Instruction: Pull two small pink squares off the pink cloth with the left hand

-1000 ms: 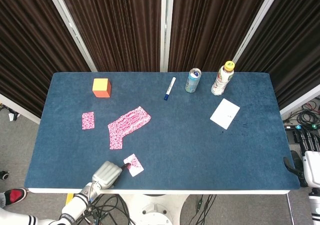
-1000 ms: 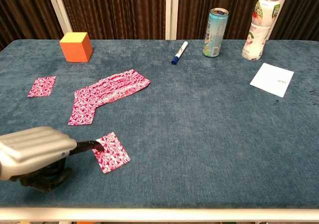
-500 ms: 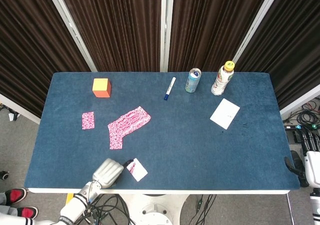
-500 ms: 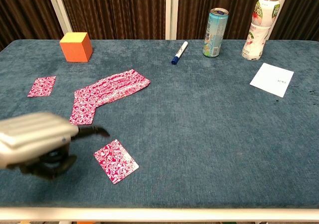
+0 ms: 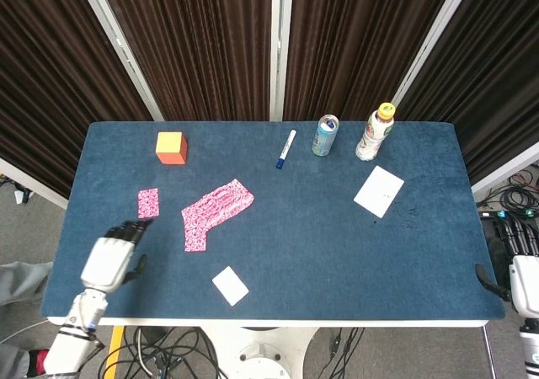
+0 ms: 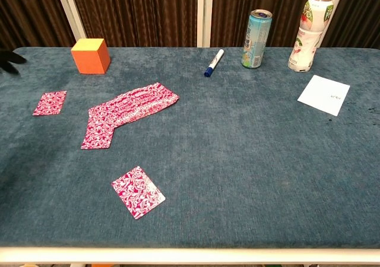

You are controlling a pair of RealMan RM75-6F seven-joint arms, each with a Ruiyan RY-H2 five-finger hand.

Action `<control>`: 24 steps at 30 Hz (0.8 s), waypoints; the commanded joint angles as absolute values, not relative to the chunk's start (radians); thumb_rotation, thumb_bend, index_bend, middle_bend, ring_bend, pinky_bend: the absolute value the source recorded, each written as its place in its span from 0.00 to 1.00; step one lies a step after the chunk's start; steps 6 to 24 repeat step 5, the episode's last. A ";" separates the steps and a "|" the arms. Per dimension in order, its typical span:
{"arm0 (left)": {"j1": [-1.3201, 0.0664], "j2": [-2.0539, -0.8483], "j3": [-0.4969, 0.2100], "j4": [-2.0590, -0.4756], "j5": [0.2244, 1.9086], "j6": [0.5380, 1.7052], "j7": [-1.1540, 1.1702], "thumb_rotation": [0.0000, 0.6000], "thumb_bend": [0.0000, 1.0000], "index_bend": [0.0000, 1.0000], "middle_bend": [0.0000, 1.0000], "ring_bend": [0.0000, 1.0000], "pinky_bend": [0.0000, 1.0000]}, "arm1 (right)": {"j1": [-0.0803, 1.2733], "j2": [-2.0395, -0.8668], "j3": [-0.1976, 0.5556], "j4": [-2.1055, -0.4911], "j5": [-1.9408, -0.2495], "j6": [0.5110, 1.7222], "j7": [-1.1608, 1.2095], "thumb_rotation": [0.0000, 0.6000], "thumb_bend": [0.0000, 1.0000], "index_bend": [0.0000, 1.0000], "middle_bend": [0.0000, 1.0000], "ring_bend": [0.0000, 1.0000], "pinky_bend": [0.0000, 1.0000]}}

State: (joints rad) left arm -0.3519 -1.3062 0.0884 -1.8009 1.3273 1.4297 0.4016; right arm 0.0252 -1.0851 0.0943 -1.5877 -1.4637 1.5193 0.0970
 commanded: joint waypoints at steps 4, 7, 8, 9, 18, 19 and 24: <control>-0.273 -1.242 0.091 -1.757 1.344 1.484 0.292 0.83 0.37 0.11 0.00 0.00 0.09 | 0.026 -1.088 0.095 -1.587 -1.463 1.520 0.093 1.00 0.23 0.00 0.00 0.00 0.00; -0.265 -1.239 0.087 -1.751 1.352 1.491 0.276 0.83 0.37 0.11 0.00 0.00 0.09 | 0.025 -1.088 0.094 -1.588 -1.464 1.521 0.091 1.00 0.23 0.00 0.00 0.00 0.00; -0.265 -1.239 0.087 -1.751 1.352 1.491 0.276 0.83 0.37 0.11 0.00 0.00 0.09 | 0.025 -1.088 0.094 -1.588 -1.464 1.521 0.091 1.00 0.23 0.00 0.00 0.00 0.00; -0.265 -1.239 0.087 -1.751 1.352 1.491 0.276 0.83 0.37 0.11 0.00 0.00 0.09 | 0.025 -1.088 0.094 -1.588 -1.464 1.521 0.091 1.00 0.23 0.00 0.00 0.00 0.00; -0.265 -1.239 0.087 -1.751 1.352 1.491 0.276 0.83 0.37 0.11 0.00 0.00 0.09 | 0.025 -1.088 0.094 -1.588 -1.464 1.521 0.091 1.00 0.23 0.00 0.00 0.00 0.00; -0.265 -1.239 0.087 -1.751 1.352 1.491 0.276 0.83 0.37 0.11 0.00 0.00 0.09 | 0.025 -1.088 0.094 -1.588 -1.464 1.521 0.091 1.00 0.23 0.00 0.00 0.00 0.00; -0.265 -1.239 0.087 -1.751 1.352 1.491 0.276 0.83 0.37 0.11 0.00 0.00 0.09 | 0.025 -1.088 0.094 -1.588 -1.464 1.521 0.091 1.00 0.23 0.00 0.00 0.00 0.00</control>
